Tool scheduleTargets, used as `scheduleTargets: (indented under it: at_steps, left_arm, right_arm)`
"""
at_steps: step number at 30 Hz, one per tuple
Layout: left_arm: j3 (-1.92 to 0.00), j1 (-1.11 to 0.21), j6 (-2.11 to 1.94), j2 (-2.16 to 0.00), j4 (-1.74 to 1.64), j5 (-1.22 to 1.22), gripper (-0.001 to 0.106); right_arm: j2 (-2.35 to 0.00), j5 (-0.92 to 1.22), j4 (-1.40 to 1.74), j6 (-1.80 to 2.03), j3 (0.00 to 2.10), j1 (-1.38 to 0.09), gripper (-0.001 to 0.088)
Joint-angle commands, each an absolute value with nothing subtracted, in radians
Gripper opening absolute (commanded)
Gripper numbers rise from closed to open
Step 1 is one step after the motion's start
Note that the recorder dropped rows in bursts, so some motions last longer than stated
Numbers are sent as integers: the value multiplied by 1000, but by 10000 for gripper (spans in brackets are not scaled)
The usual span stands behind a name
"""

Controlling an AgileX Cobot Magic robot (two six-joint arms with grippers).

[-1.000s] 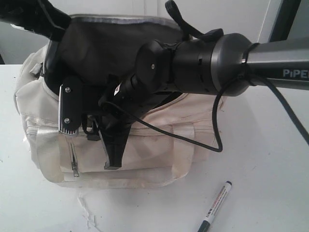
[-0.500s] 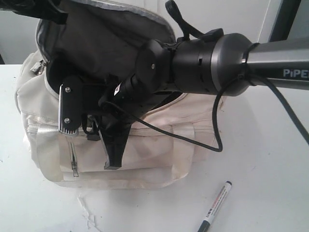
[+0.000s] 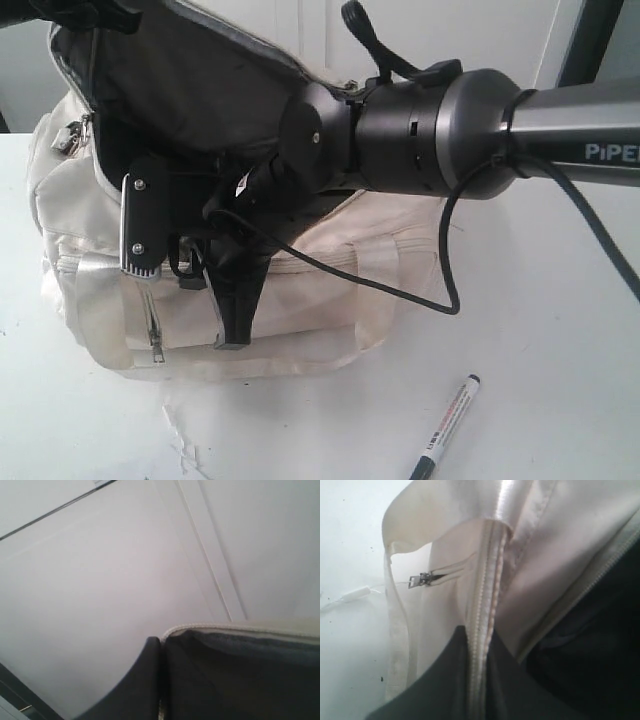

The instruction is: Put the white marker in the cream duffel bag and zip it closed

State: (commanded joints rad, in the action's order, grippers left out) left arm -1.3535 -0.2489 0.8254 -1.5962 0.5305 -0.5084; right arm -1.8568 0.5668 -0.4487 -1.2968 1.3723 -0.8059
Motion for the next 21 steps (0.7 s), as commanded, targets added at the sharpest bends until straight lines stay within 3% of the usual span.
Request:
scheduleTargets:
  at_steps: [15,21]
  left_arm:
    - [-1450,-249,823,-1640,436,-385,0]
    - [-1451,-249,825,-1642,436,-233,0]
  right_arm:
    - [-1857,567,-449,-1273,1372,-806,0]
    - [-1857,558,-449,-1271,1372,-806,9]
